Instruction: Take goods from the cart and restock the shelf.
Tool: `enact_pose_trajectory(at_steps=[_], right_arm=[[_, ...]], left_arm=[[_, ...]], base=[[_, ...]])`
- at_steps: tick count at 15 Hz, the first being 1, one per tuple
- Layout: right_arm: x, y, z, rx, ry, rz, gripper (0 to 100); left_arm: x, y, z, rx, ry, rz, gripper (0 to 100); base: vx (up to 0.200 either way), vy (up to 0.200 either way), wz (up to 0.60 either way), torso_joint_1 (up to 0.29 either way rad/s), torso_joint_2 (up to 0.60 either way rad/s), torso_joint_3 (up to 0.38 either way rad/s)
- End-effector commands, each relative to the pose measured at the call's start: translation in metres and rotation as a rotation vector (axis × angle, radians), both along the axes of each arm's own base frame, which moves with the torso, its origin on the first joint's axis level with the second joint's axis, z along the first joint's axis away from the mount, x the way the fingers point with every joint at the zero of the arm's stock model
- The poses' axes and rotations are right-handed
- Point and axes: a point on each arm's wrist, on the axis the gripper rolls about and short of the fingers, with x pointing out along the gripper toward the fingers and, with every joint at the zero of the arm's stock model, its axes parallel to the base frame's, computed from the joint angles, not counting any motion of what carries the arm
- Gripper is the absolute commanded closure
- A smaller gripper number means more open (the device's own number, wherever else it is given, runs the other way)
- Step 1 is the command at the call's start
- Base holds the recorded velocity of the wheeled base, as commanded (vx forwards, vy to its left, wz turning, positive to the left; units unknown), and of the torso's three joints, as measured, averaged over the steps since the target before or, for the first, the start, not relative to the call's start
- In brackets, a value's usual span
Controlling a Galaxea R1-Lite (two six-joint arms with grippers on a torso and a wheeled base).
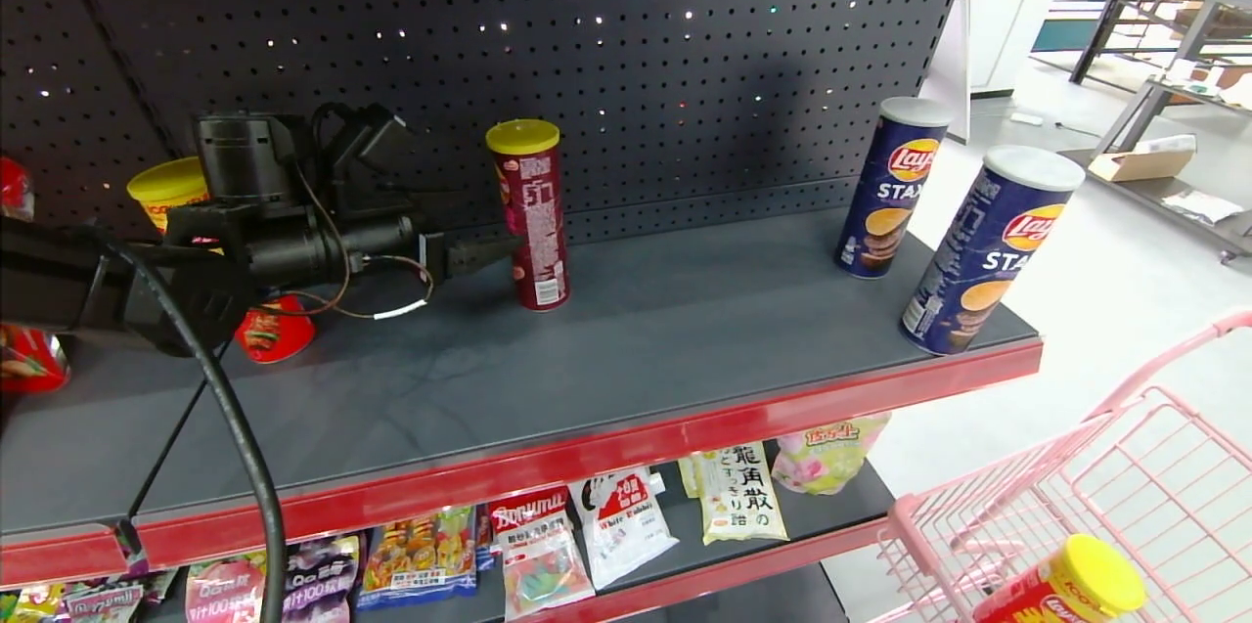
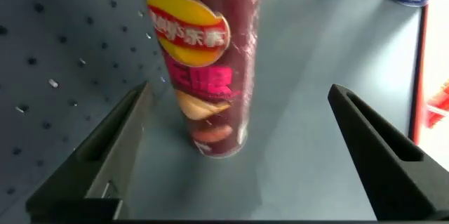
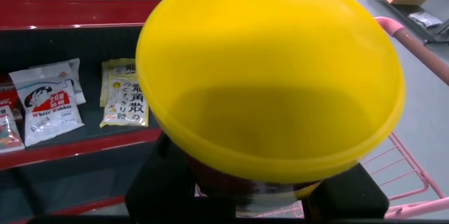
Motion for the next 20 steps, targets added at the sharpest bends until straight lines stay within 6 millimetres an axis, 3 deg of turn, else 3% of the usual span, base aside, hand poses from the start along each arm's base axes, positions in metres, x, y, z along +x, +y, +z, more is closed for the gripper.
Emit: enact_pose_trajectory(at_steps=[1,5,8,18,19,20], right_arm=[[0.000,0.000,0.000,-0.001,-0.001,0.000,100],[0.000,0.000,0.000,-0.001,0.001,0.000,100],[-0.001,0.000,0.000,-0.001,-0.005,-0.002,100],[-0.002,0.000,0.002,-0.001,-0.014,-0.005,100],[-0.002,0.000,0.002,-0.001,-0.014,-0.005,100],[-0.002,0.000,0.002,-0.001,-0.013,-0.005,100]], left_arm=[[0.012,-0.002,-0.006,-0.003,-0.001,-0.002,0],[0.047,-0.004,0.009,-0.025,-0.084,-0.001,0],[0.050,-0.015,0.024,-0.094,-0.078,-0.010,0],[0.062,-0.028,0.005,-0.088,-0.071,0.007,0],[0.062,-0.028,0.005,-0.089,-0.072,0.010,100],[0.059,-0.033,0.006,-0.090,-0.074,-0.001,100]], base=[[0.000,0.000,0.00,0.000,0.00,0.000],[0.000,0.000,0.00,0.000,0.00,0.000],[0.000,0.000,0.00,0.000,0.00,0.000],[0.000,0.000,0.00,0.000,0.00,0.000],[0.000,0.000,0.00,0.000,0.00,0.000],[0.000,0.000,0.00,0.000,0.00,0.000]])
